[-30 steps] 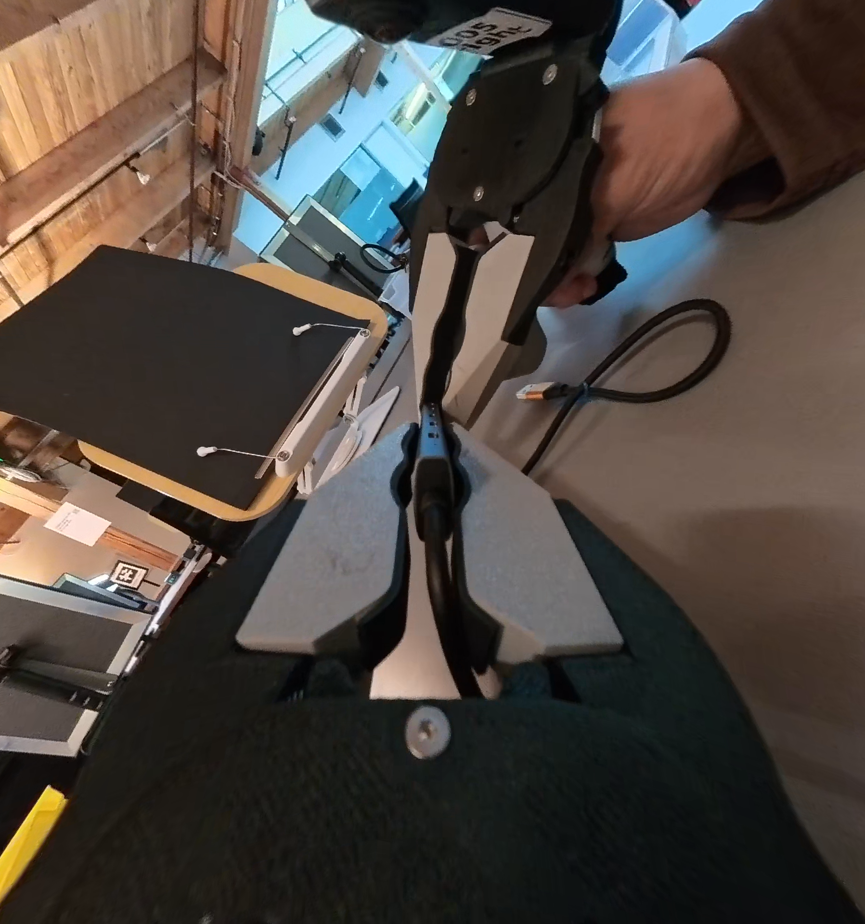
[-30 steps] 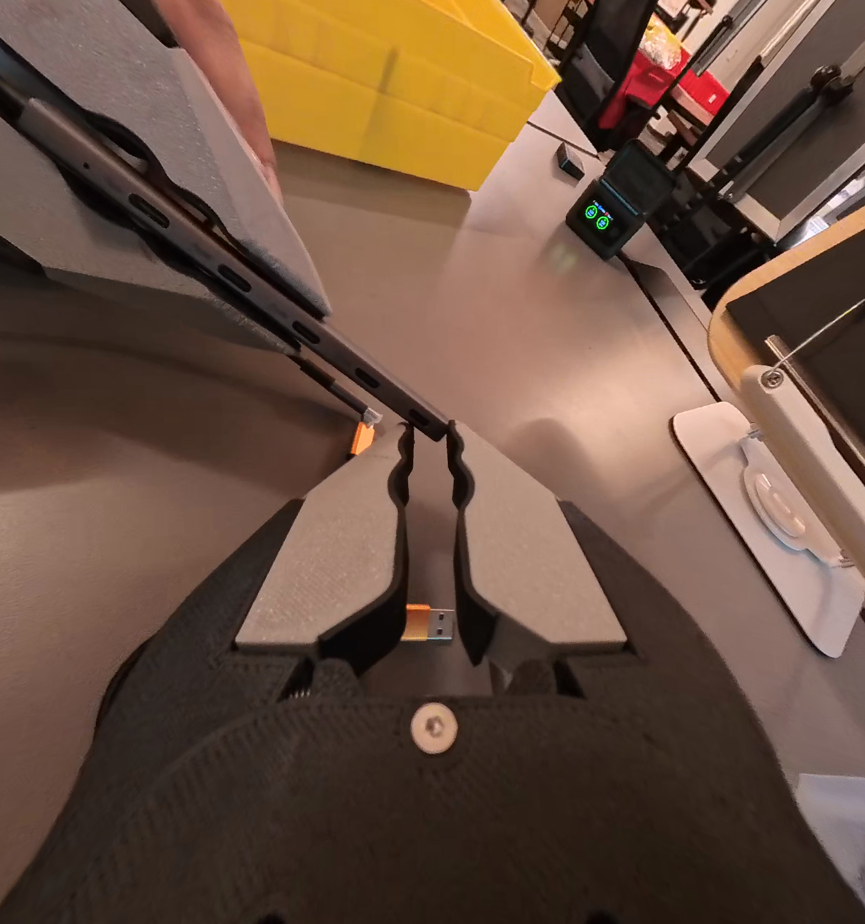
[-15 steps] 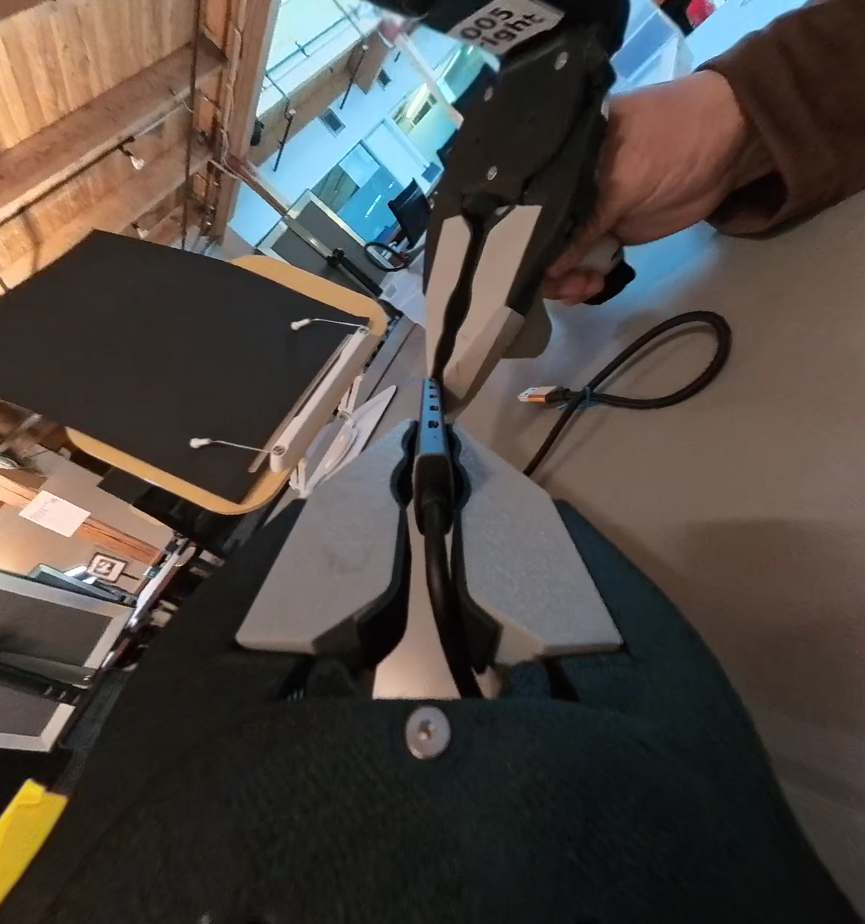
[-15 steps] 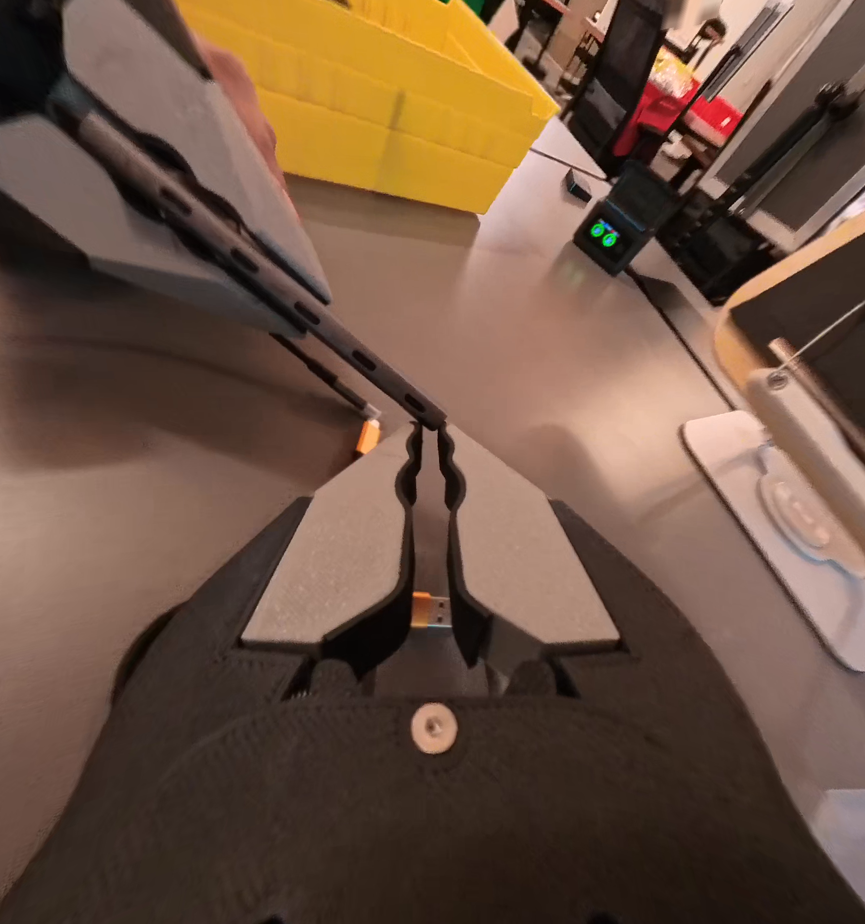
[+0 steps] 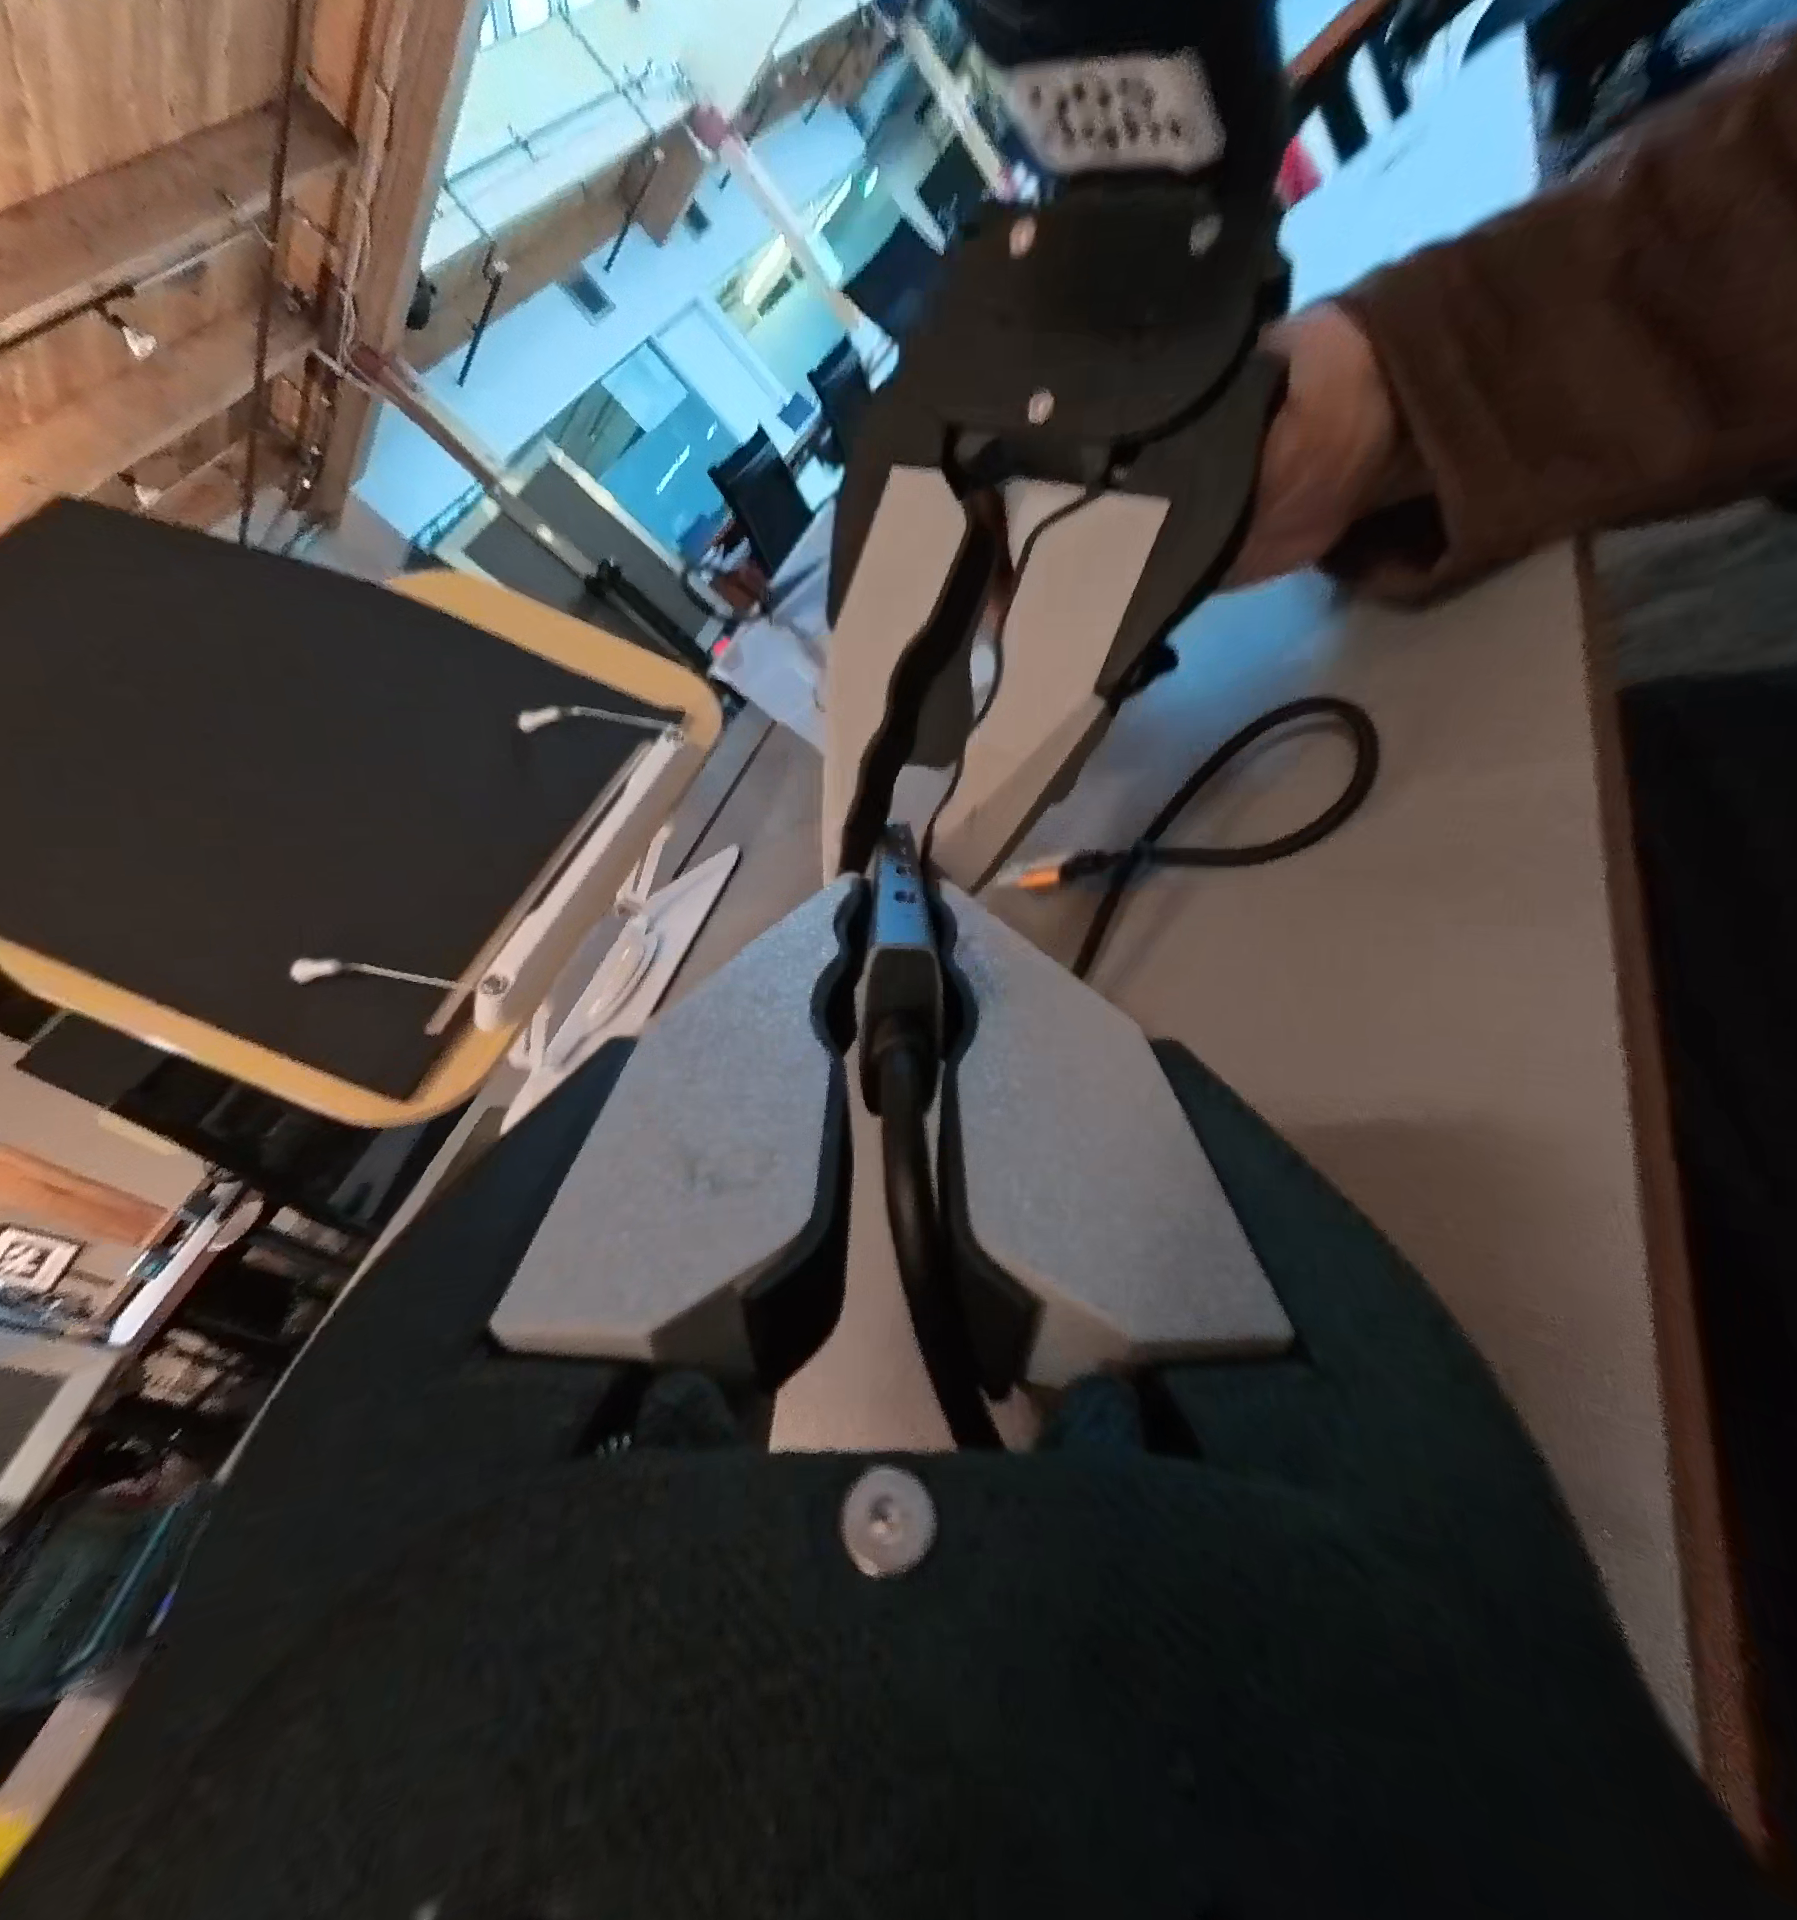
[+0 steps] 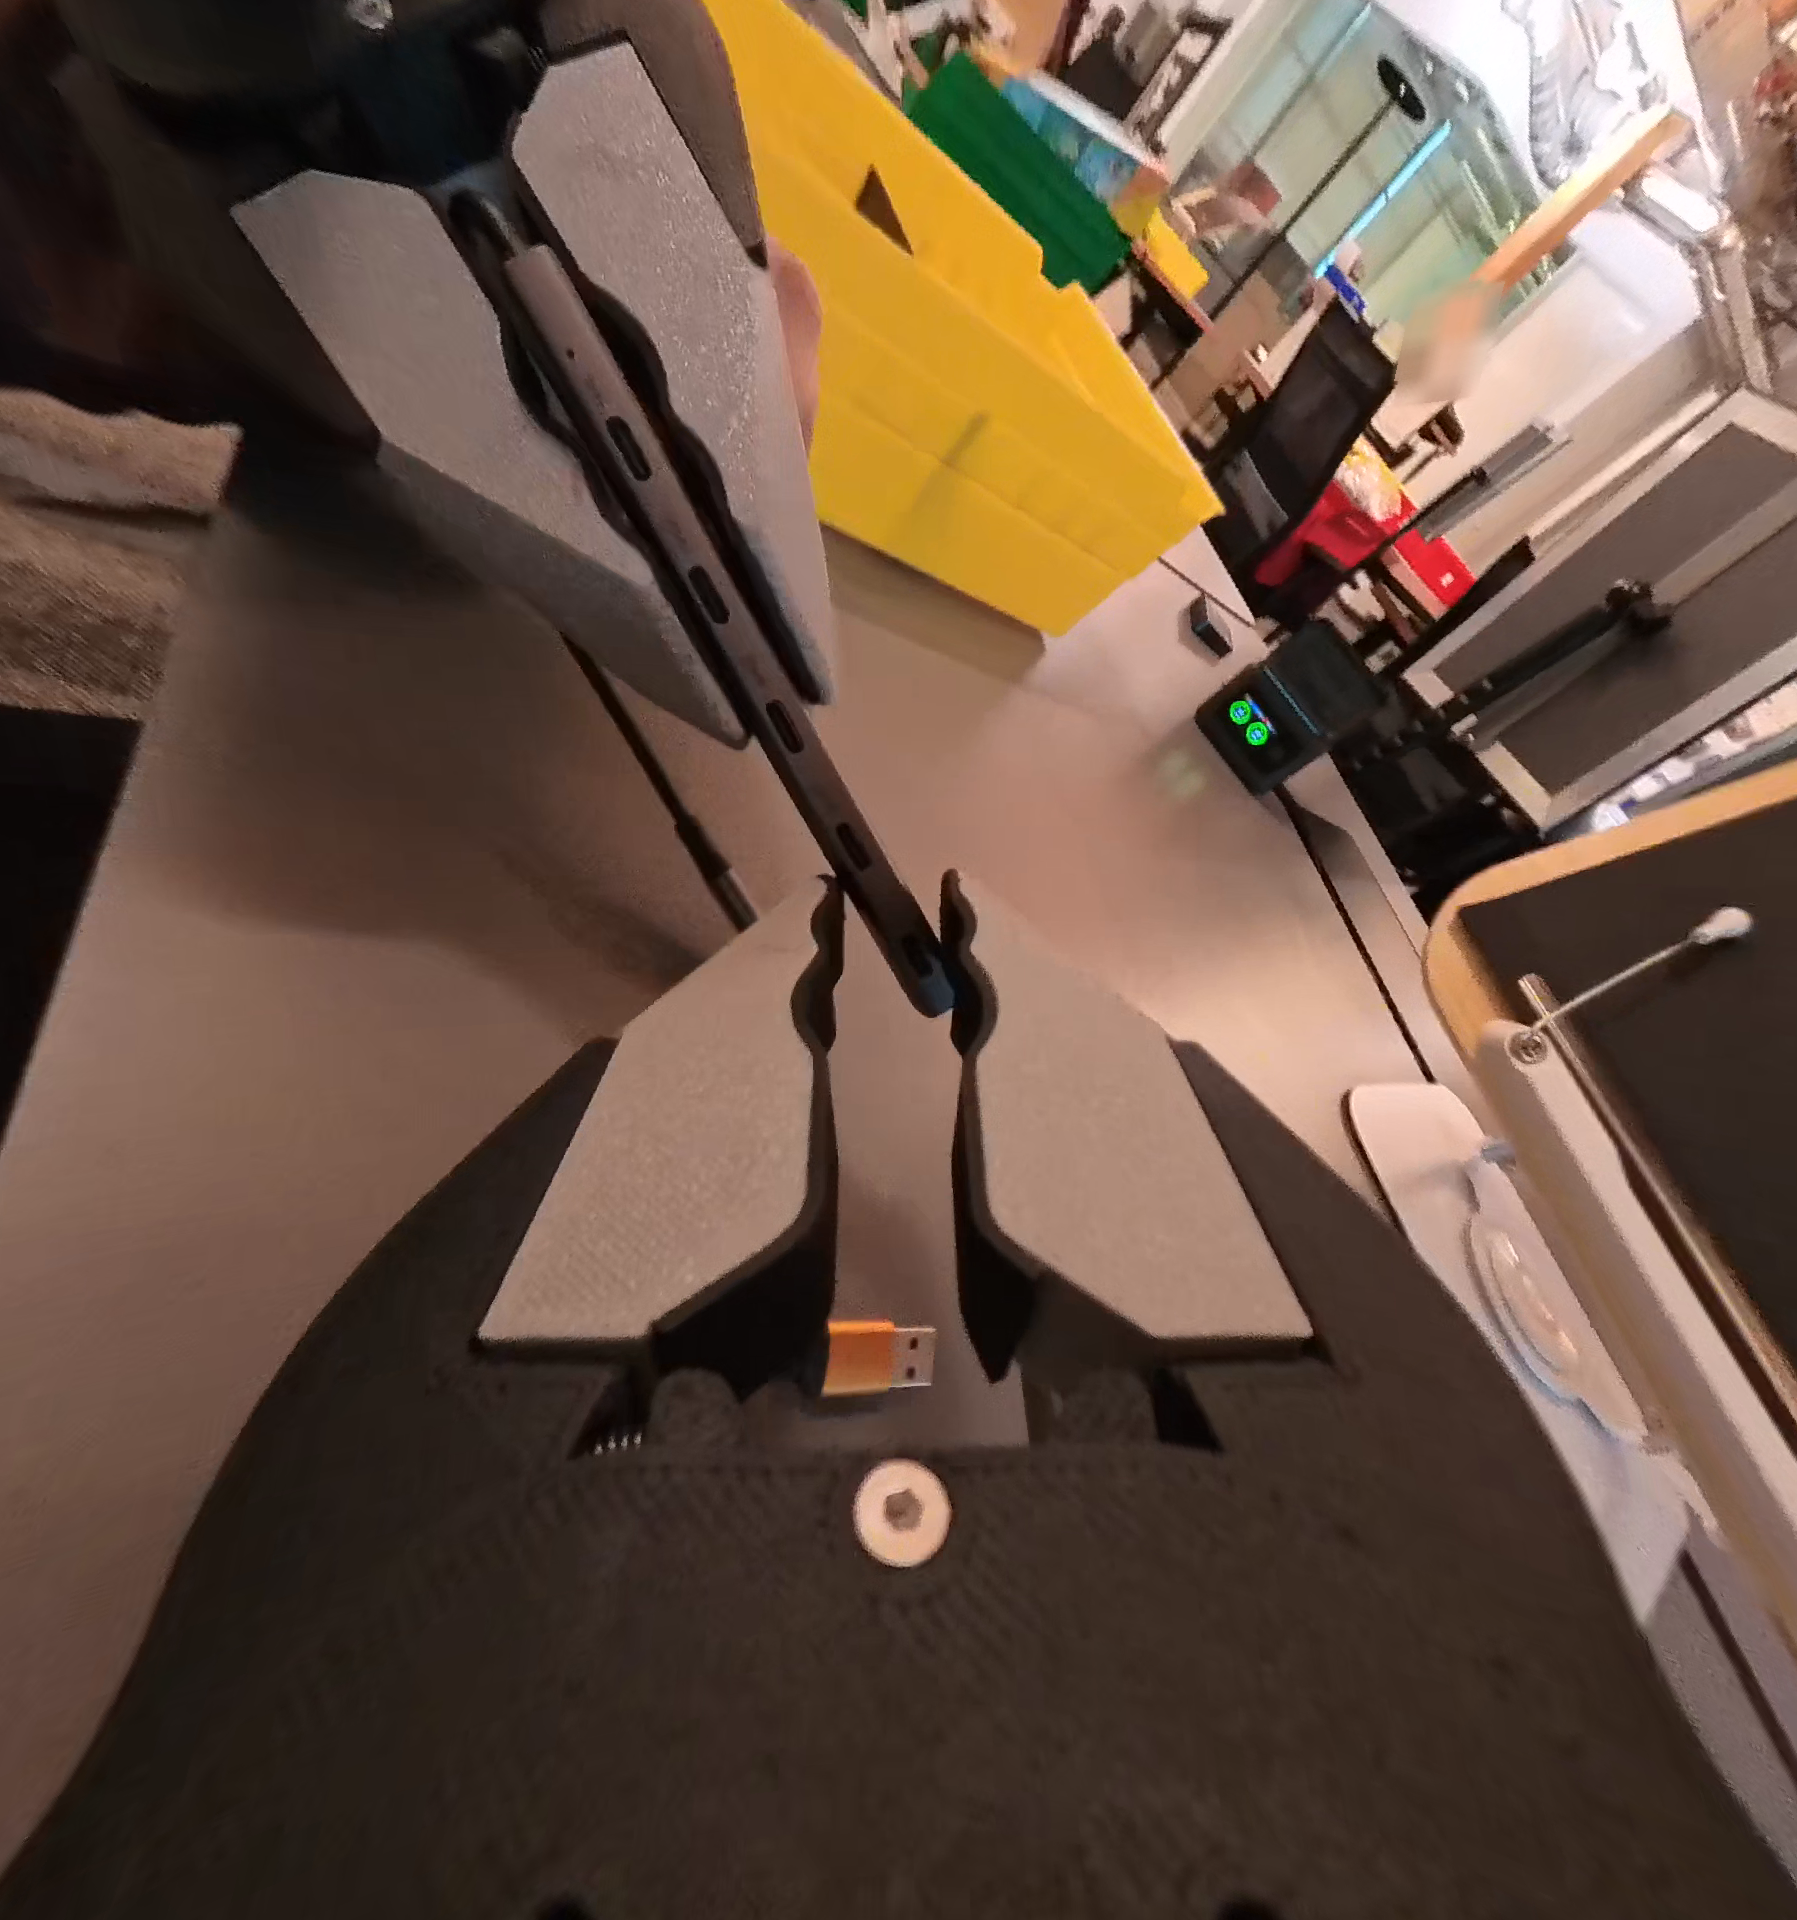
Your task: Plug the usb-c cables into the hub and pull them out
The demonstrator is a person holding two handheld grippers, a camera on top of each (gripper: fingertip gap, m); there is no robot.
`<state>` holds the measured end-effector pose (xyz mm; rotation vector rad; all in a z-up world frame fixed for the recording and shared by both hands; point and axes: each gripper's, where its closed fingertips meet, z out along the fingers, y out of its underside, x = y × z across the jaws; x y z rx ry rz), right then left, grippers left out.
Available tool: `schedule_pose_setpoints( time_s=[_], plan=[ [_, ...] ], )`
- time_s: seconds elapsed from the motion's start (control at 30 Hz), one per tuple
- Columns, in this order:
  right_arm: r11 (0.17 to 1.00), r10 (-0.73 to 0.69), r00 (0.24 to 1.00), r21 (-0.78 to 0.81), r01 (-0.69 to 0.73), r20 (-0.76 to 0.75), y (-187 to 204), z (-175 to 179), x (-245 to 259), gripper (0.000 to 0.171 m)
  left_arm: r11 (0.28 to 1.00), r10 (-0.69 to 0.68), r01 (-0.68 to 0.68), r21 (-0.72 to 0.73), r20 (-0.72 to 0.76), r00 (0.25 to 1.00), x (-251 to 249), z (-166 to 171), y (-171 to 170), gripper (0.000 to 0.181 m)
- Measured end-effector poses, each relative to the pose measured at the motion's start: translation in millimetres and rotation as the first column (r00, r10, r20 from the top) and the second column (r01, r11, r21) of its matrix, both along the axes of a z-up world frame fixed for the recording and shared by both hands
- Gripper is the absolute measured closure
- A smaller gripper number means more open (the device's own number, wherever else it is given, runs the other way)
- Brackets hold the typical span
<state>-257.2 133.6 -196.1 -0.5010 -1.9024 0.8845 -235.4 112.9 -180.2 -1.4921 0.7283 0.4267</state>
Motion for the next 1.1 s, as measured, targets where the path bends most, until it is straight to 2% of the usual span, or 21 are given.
schedule_pose_setpoints(
  time_s=[0.03, 0.2, 0.3, 0.4, 0.5, 0.83, 0.97, 1.1],
  plan=[
    [1.0, 0.016, 1.0, -0.014, -0.016, -0.006, -2, 3, 2, 0.156, 1.0, -0.025, 0.025, 0.014, 0.017, 1.0, 4, 6, -2, 0.174],
    [0.996, 0.064, 0.997, -0.058, -0.066, -0.038, -8, 13, 7, 0.158, 0.999, -0.041, 0.041, 0.036, -0.005, 0.999, 7, 18, -9, 0.17],
    [0.986, 0.086, 0.995, -0.136, -0.092, -0.049, -8, 23, 11, 0.161, 0.999, -0.018, 0.018, 0.026, -0.002, 1.0, 0, 16, -11, 0.162],
    [0.977, 0.095, 0.994, -0.185, -0.105, -0.061, -5, 30, 14, 0.162, 0.998, -0.037, 0.035, 0.046, 0.046, 0.998, 0, 24, -15, 0.168],
    [0.98, 0.105, 0.992, -0.16, -0.115, -0.07, -10, 28, 14, 0.163, 0.997, -0.054, 0.05, 0.065, 0.065, 0.996, 7, 31, -15, 0.168],
    [0.975, 0.204, 0.979, -0.088, -0.203, 0.002, -27, 7, 23, 0.164, 0.997, -0.07, 0.067, 0.034, 0.078, 0.995, 7, 22, -13, 0.16],
    [0.97, 0.229, 0.973, -0.089, -0.226, 0.028, -32, 3, 25, 0.164, 0.989, -0.144, 0.145, -0.006, 0.105, 0.984, 22, 16, -16, 0.162],
    [0.968, 0.246, 0.967, -0.068, -0.242, 0.064, -36, -6, 27, 0.164, 0.989, -0.14, 0.142, -0.03, 0.064, 0.988, 26, 9, -14, 0.166]
  ],
)
